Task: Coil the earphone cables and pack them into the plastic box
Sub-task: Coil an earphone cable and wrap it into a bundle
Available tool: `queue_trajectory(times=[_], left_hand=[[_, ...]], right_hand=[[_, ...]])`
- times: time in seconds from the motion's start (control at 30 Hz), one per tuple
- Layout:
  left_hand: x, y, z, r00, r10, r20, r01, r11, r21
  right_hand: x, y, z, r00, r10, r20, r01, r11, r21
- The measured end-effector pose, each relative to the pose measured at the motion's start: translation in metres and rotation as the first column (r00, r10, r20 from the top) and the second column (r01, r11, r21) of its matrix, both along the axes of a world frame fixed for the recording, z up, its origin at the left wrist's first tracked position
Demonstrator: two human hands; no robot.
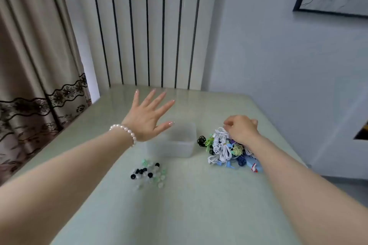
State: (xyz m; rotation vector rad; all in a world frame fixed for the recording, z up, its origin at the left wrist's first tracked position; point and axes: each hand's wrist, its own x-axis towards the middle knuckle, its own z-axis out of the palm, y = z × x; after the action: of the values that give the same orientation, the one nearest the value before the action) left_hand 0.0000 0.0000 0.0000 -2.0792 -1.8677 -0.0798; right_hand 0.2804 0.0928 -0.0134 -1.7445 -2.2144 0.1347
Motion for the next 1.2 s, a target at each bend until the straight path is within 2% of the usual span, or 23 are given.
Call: queue_trajectory(times=[0.1,0.33,0.4,0.5,0.6,0.67,0.7,0.73,0.8,0.9,0.93,1.0,1.07,1.2], left_hand=[[0.000,-0.028,-0.005,0.998,-0.069,-0.007,0.069,0.998,-0.001],[0.004,-0.055,-0.017,0.985,-0.148,0.083,0.143,0.988,0.062],[0.007,-0.054,-0.020,0.976,-0.184,0.120,0.178,0.982,0.056],[0.009,-0.047,-0.026,0.951,-0.244,0.192,0.243,0.970,0.028],[0.012,-0.043,-0.030,0.914,-0.265,0.306,0.260,0.964,0.058],[0.013,-0.043,-0.030,0.880,-0.251,0.404,0.251,0.967,0.055],[0.013,-0.043,-0.030,0.862,-0.249,0.442,0.252,0.966,0.053],[0.013,-0.043,-0.030,0.845,-0.248,0.474,0.255,0.966,0.050],[0.014,-0.042,-0.032,0.805,-0.232,0.546,0.257,0.966,0.031],[0.021,-0.042,-0.034,0.677,-0.179,0.713,0.228,0.973,0.029],[0.025,-0.042,-0.036,0.607,-0.164,0.778,0.212,0.976,0.040],[0.033,-0.043,-0.039,0.409,-0.148,0.901,0.187,0.979,0.076],[0.040,-0.045,-0.041,0.208,-0.145,0.967,0.191,0.976,0.105],[0.058,-0.055,-0.042,-0.075,-0.143,0.987,0.265,0.951,0.158]], right_hand=[[0.022,-0.020,-0.005,0.997,-0.072,-0.037,0.066,0.986,-0.155],[0.023,-0.029,-0.007,0.978,-0.129,-0.165,0.115,0.989,-0.089],[0.017,-0.023,-0.005,0.984,-0.137,-0.114,0.126,0.988,-0.094],[0.009,-0.011,-0.004,0.989,-0.143,0.049,0.148,0.981,-0.122],[0.004,0.003,-0.006,0.988,-0.144,0.063,0.150,0.982,-0.115],[0.004,0.007,-0.001,0.988,-0.148,-0.046,0.144,0.986,-0.089],[0.004,0.006,0.004,0.976,-0.146,-0.162,0.132,0.987,-0.091],[0.005,0.004,0.011,0.941,-0.131,-0.311,0.102,0.989,-0.107],[0.005,-0.006,0.024,0.791,-0.092,-0.605,-0.022,0.984,-0.178],[0.002,-0.034,0.040,0.531,-0.070,-0.845,-0.277,0.928,-0.251],[-0.001,-0.043,0.042,0.457,-0.063,-0.887,-0.352,0.904,-0.245],[-0.008,-0.061,0.041,0.333,-0.065,-0.941,-0.468,0.854,-0.225],[-0.017,-0.079,0.036,0.264,-0.094,-0.960,-0.570,0.788,-0.234],[-0.037,-0.103,0.018,0.221,-0.149,-0.964,-0.695,0.670,-0.263]])
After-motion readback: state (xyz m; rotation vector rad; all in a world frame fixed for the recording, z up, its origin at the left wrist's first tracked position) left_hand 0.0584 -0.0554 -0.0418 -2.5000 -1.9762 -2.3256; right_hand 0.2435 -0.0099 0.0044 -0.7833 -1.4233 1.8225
